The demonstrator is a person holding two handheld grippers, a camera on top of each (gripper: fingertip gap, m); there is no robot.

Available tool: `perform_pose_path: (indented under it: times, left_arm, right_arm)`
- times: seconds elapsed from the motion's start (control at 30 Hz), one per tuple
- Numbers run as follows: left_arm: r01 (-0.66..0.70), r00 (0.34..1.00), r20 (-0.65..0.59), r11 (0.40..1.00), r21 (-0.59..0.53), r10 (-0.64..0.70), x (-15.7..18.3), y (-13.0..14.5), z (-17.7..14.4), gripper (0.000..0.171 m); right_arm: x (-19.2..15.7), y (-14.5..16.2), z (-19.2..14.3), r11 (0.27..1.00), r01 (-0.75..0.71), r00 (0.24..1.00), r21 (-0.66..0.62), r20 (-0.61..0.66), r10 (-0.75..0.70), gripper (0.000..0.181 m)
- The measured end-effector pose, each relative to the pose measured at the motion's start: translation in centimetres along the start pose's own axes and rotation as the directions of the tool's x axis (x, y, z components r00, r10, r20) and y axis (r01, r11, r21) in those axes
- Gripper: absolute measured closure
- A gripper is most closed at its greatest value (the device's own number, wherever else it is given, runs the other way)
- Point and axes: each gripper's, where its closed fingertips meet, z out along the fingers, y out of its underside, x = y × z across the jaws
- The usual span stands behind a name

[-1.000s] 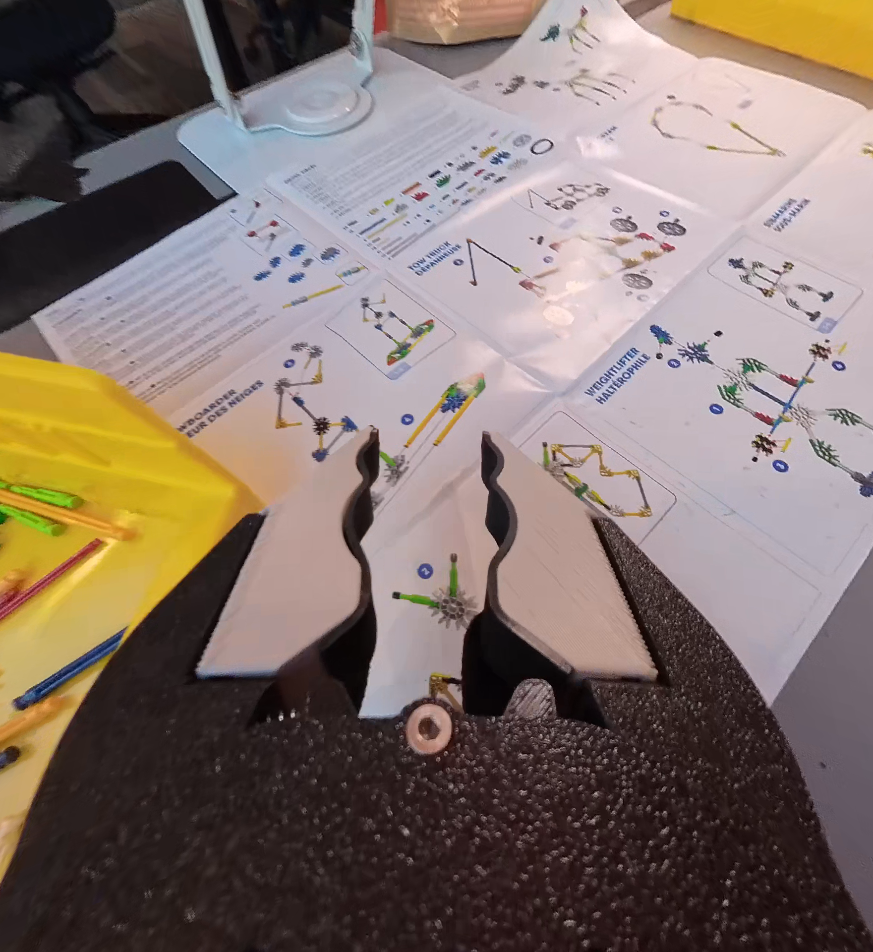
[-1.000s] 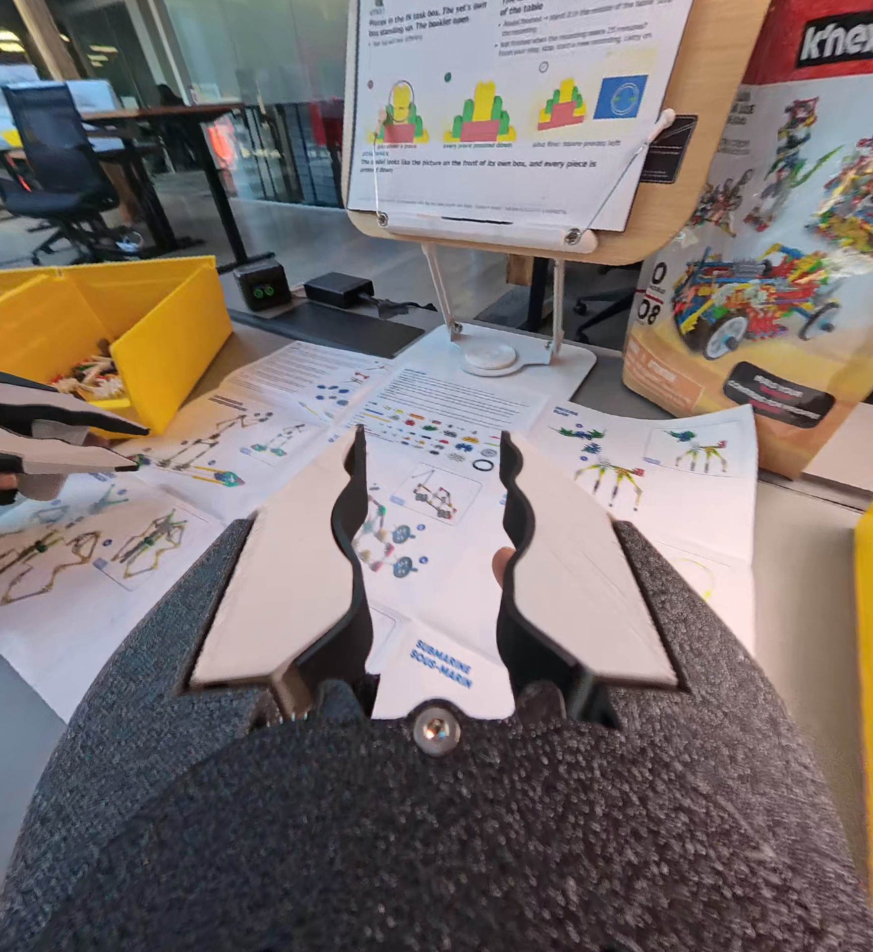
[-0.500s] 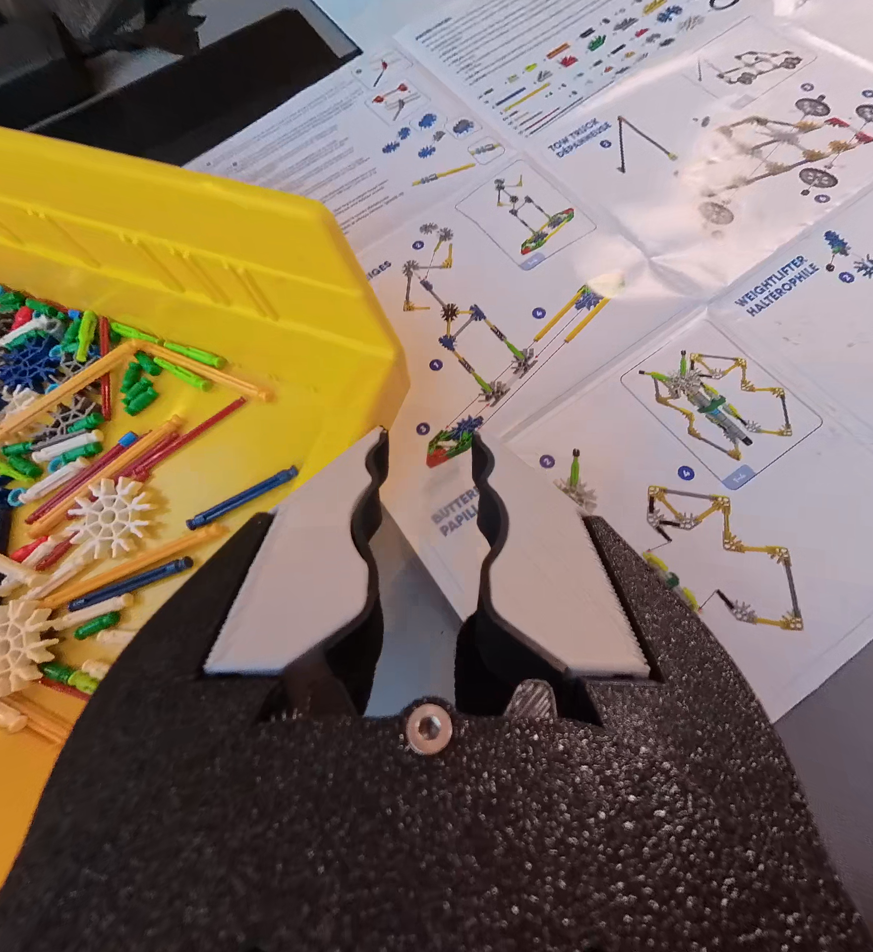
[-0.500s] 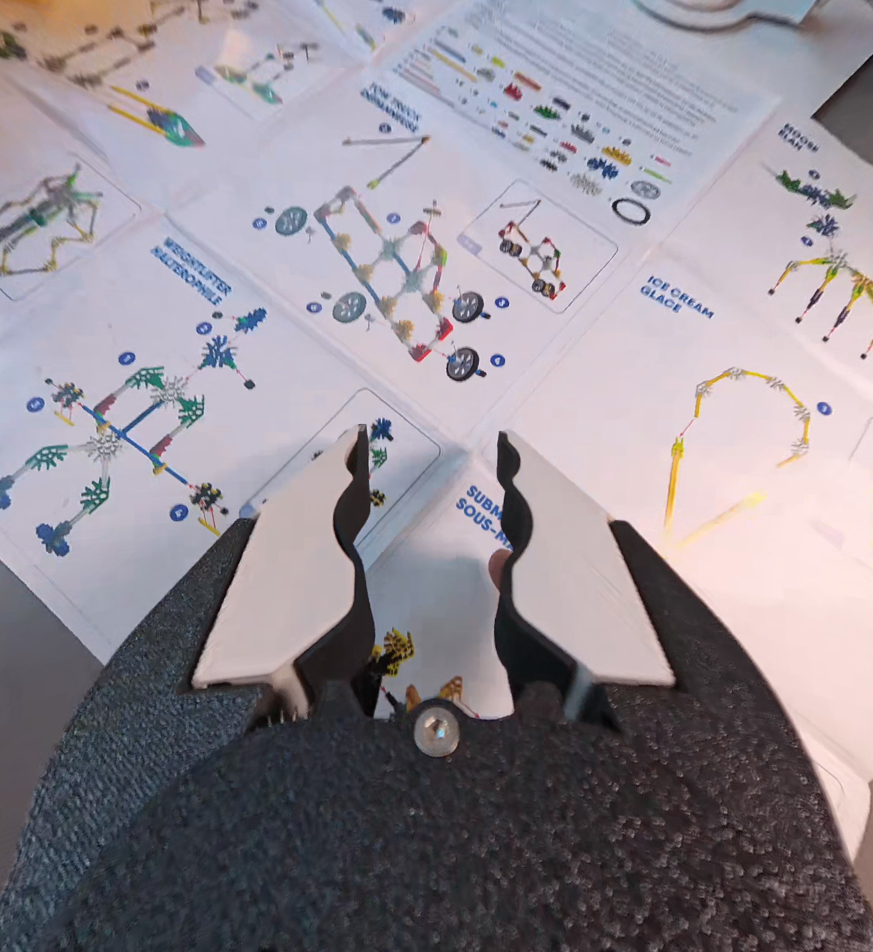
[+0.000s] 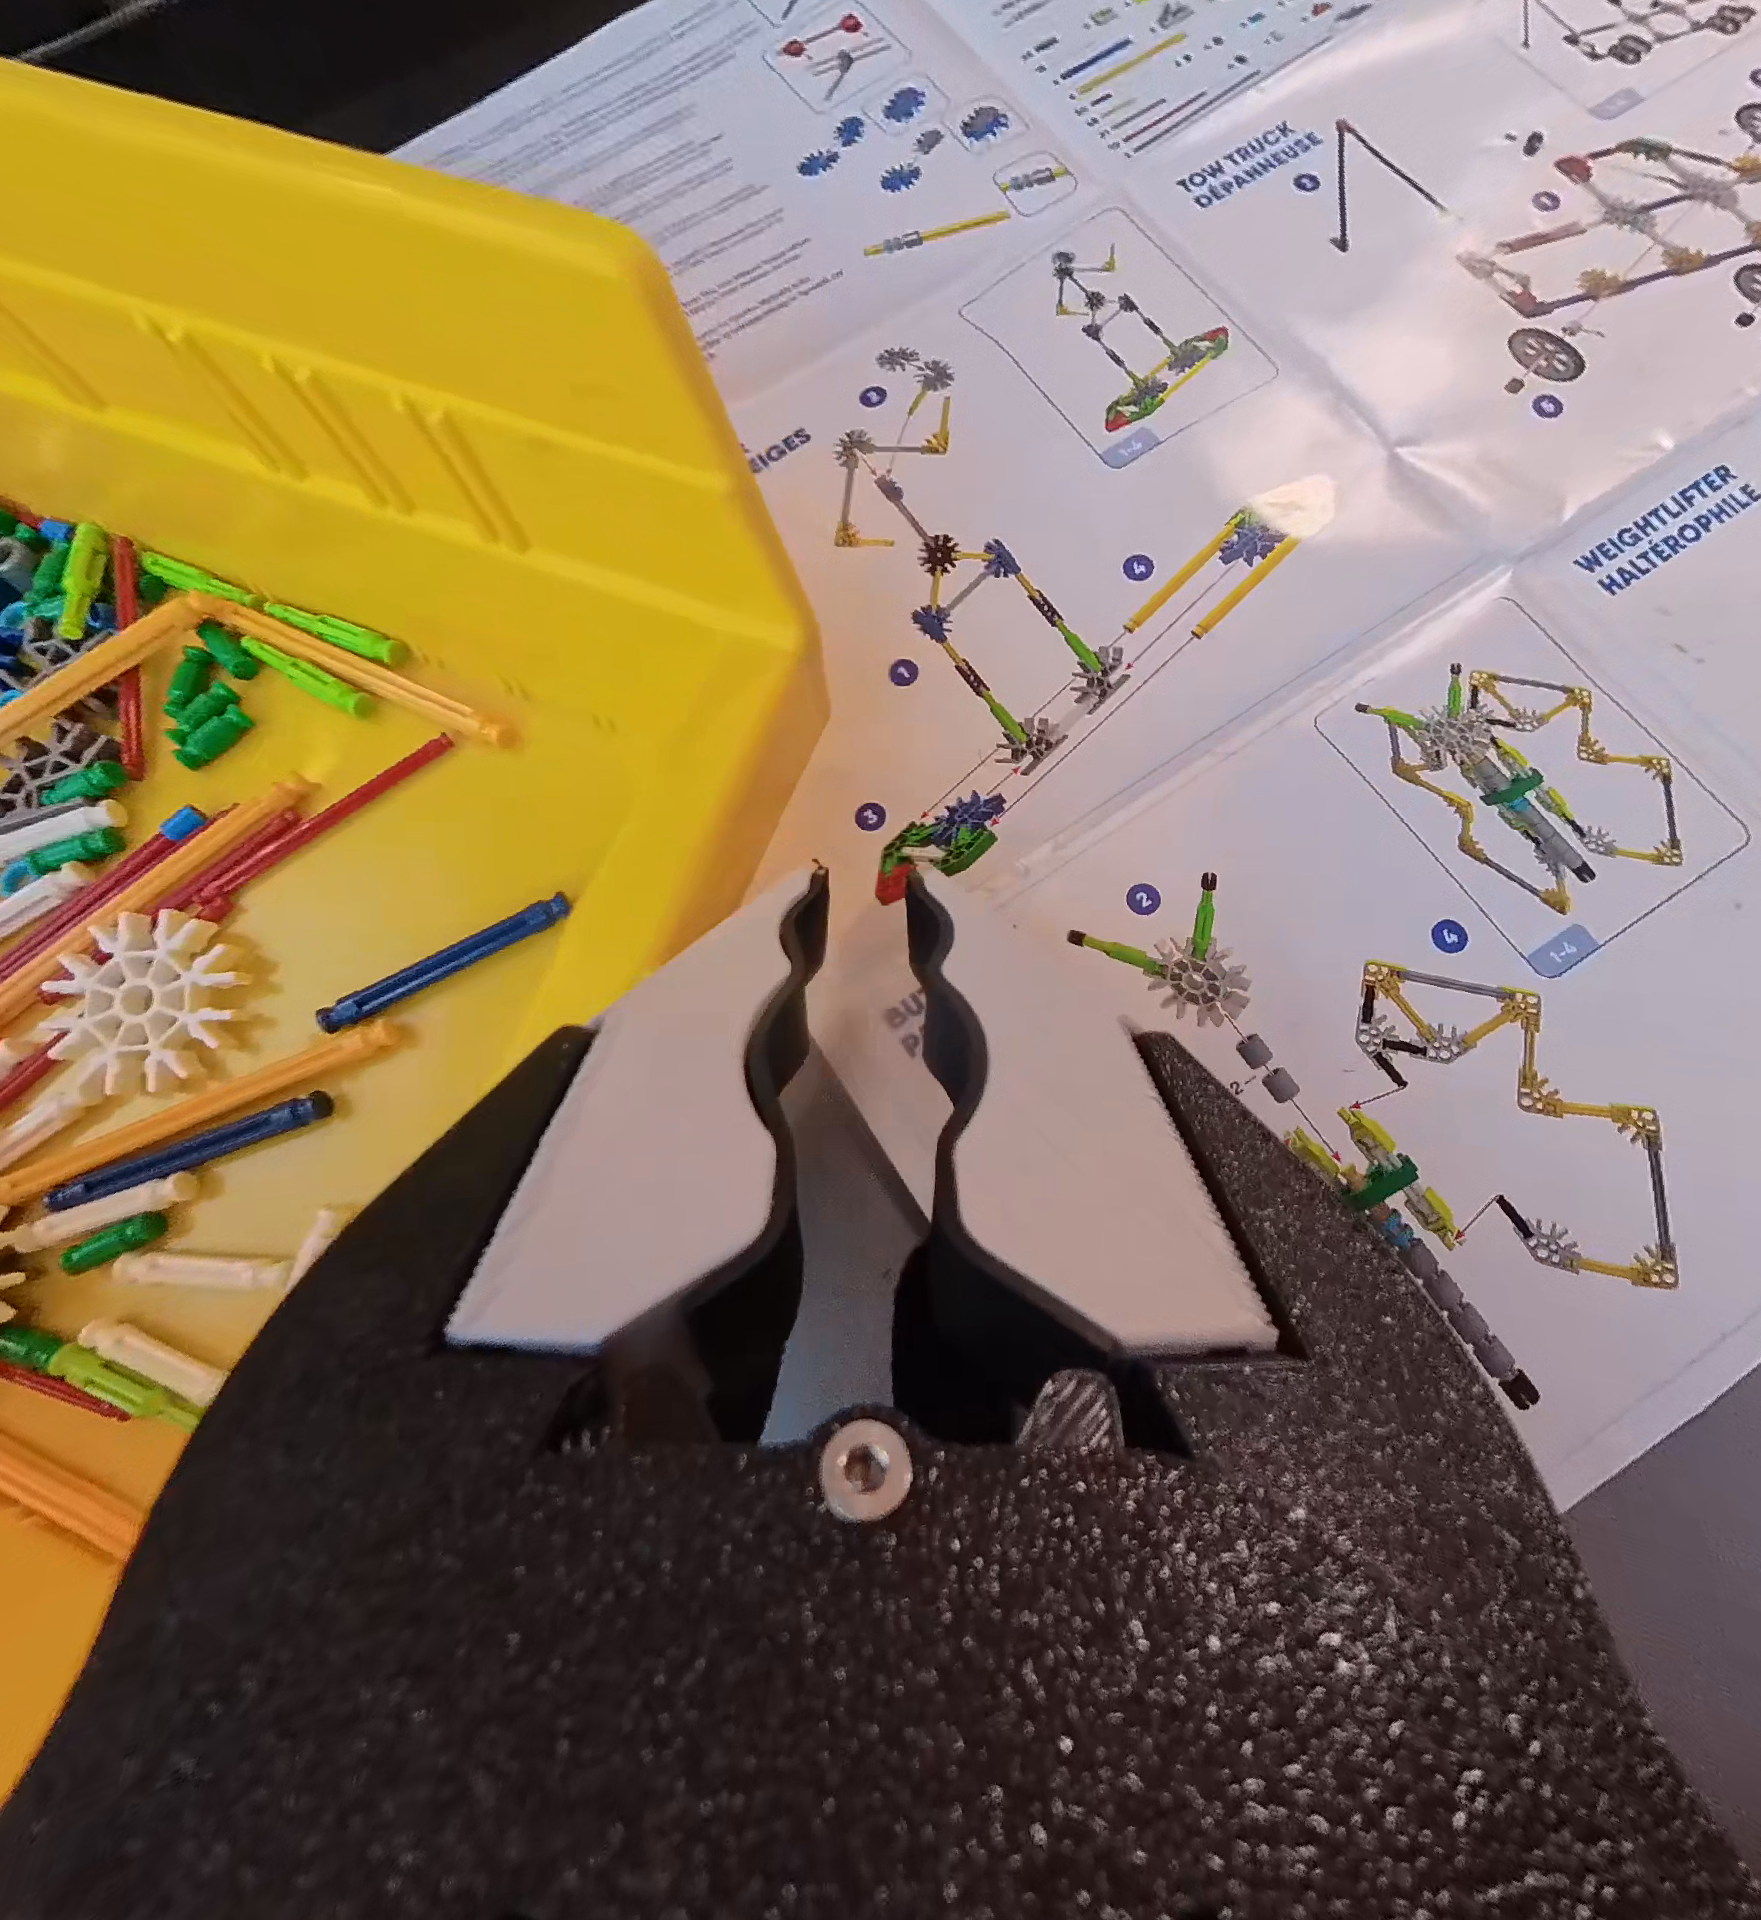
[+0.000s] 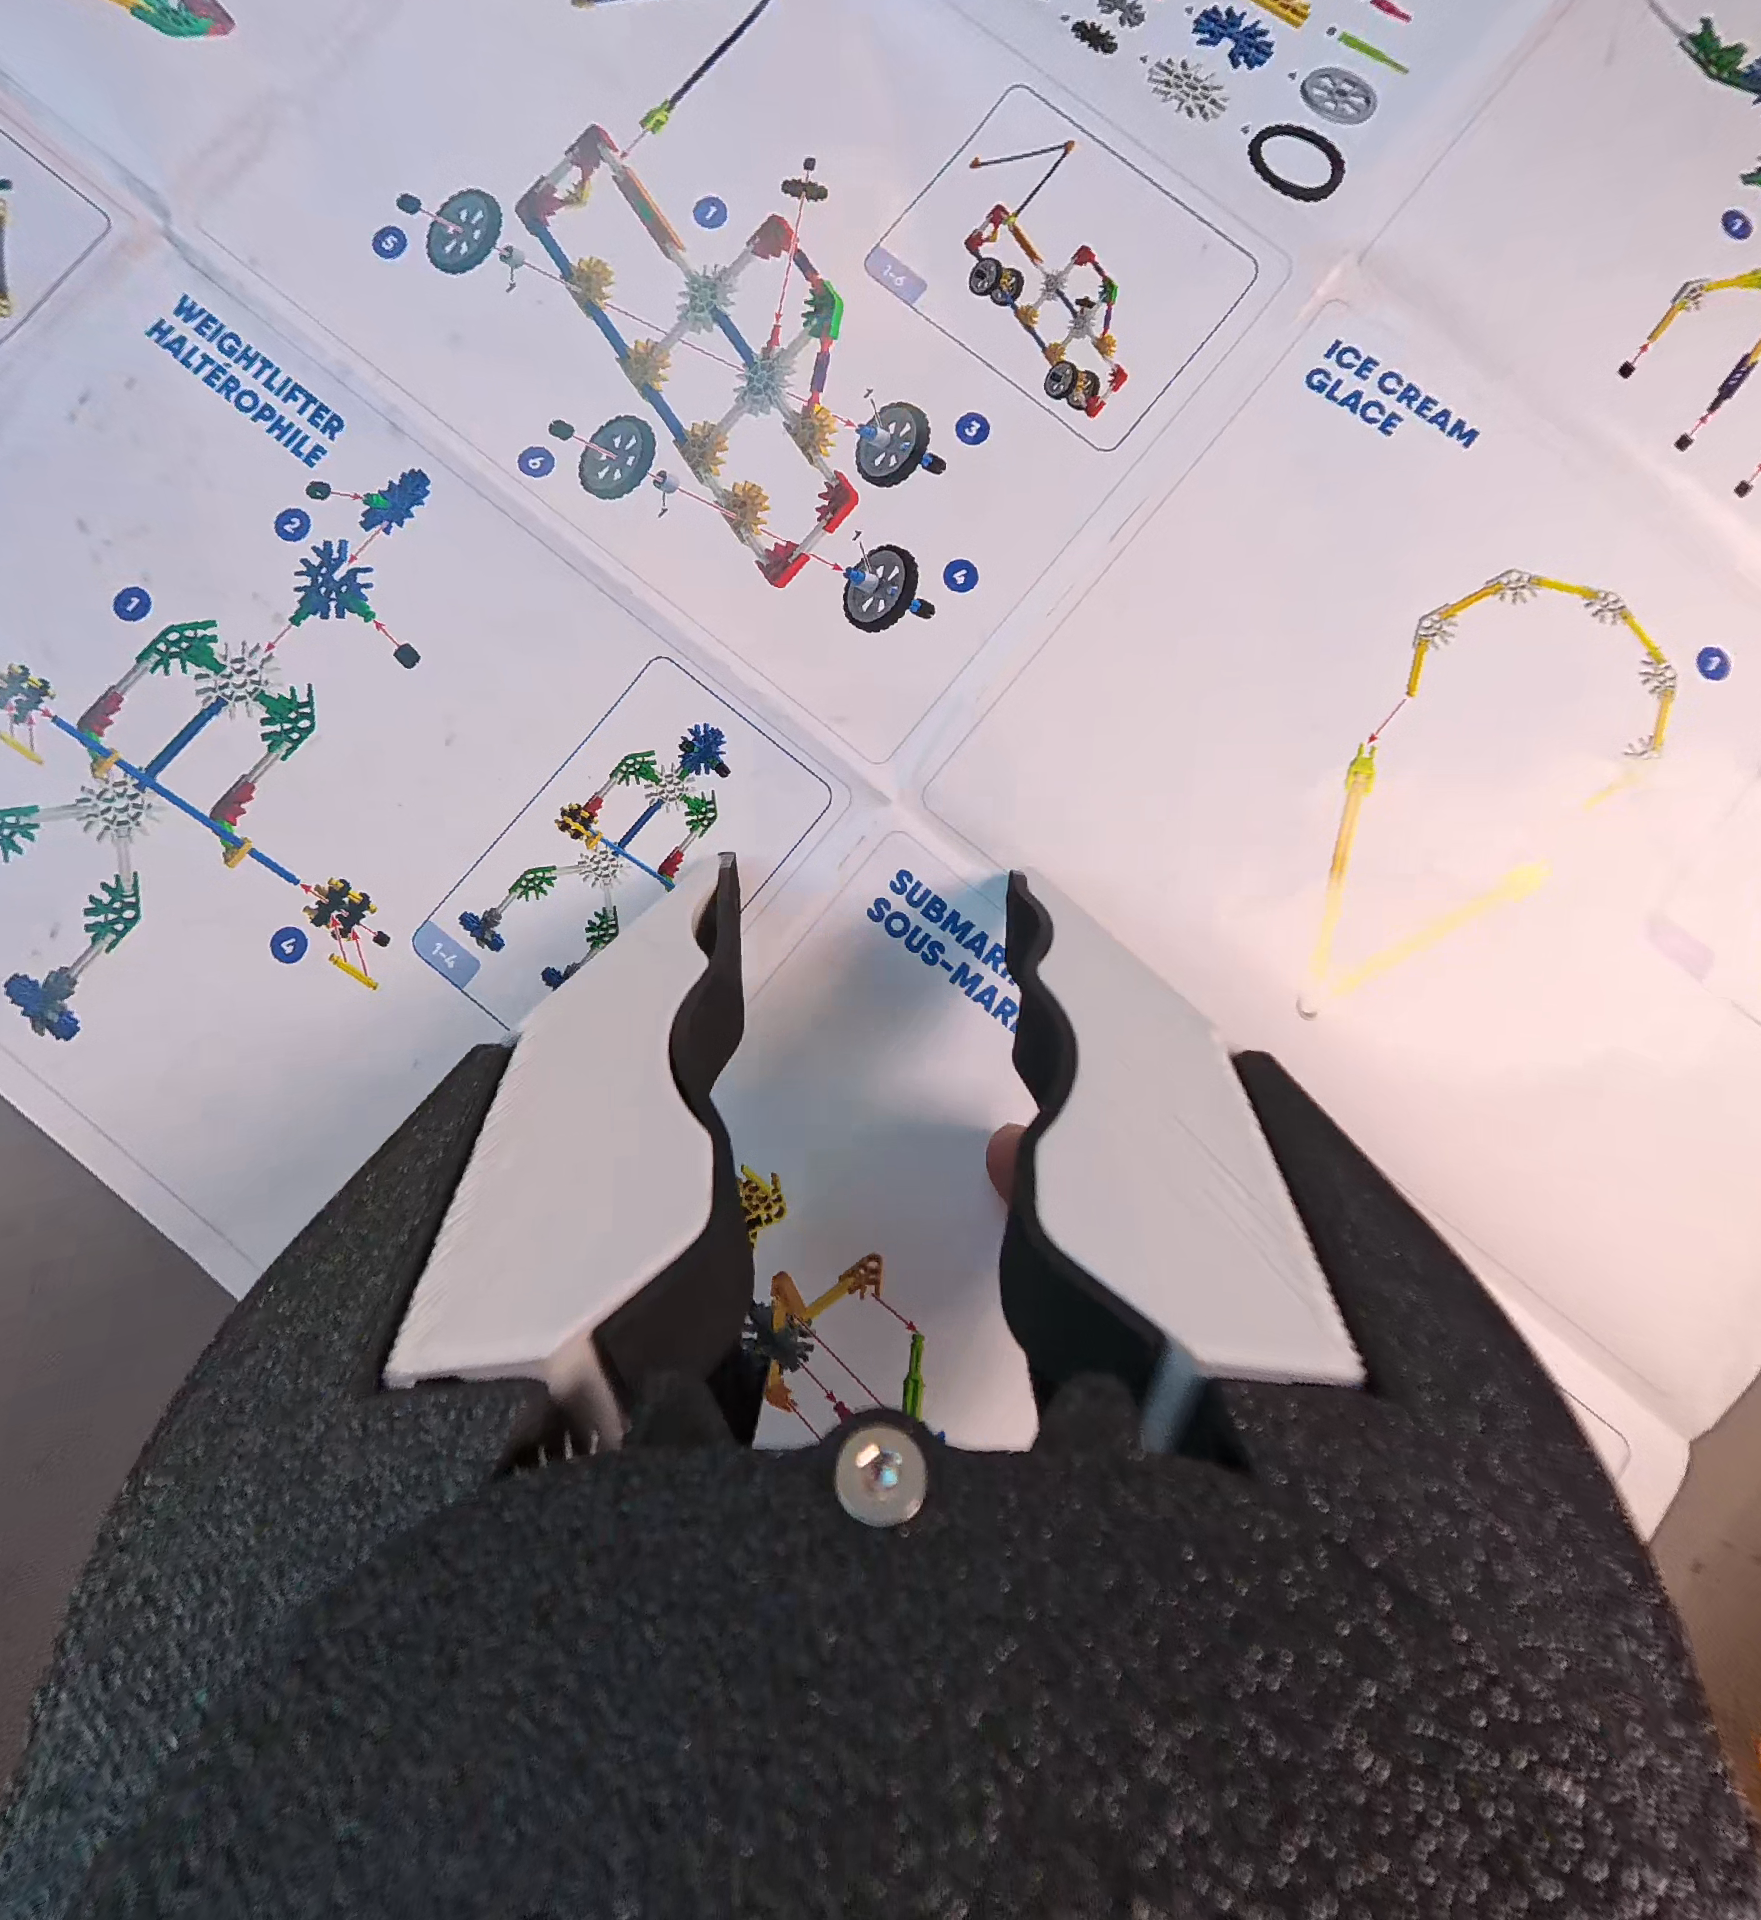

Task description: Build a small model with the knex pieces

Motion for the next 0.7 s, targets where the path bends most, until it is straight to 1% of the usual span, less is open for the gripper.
perform_pose_path:
  times: [0.1, 0.2, 0.27, 0.4, 0.7]
  left_arm:
    - [-0.042, 0.999, -0.035, 0.999, -0.026, 0.041, 1.1, 0.4, 0.5, 0.154]
    - [-0.058, 0.997, -0.06, 0.995, -0.076, 0.054, 1.8, 1.3, 1.0, 0.151]
    - [-0.066, 0.996, -0.06, 0.995, -0.074, 0.062, 2.0, 1.2, 1.1, 0.151]
    - [-0.071, 0.995, -0.071, 0.994, -0.078, 0.066, 2.5, 1.2, 1.2, 0.158]
    - [-0.076, 0.993, -0.096, 0.994, -0.077, 0.069, 3.4, 1.2, 1.3, 0.169]
  right_arm:
    - [0.0, 0.1, -0.1, 1.0, 0.007, 1.0, 0.001, 0.001, -0.007, 0.132]
    - [0.1, 0.1, -0.1, 1.0, 0.007, 1.0, 0.003, 0.005, -0.007, 0.132]
    - [0.1, 0.1, -0.1, 1.0, 0.009, 1.0, 0.005, 0.003, -0.009, 0.132]
    - [0.1, 0.0, -0.1, 1.0, 0.013, 1.0, 0.008, -0.002, -0.013, 0.132]
    - [0.4, 0.2, -0.2, 1.0, 0.013, 1.0, 0.01, 0.012, -0.013, 0.132]
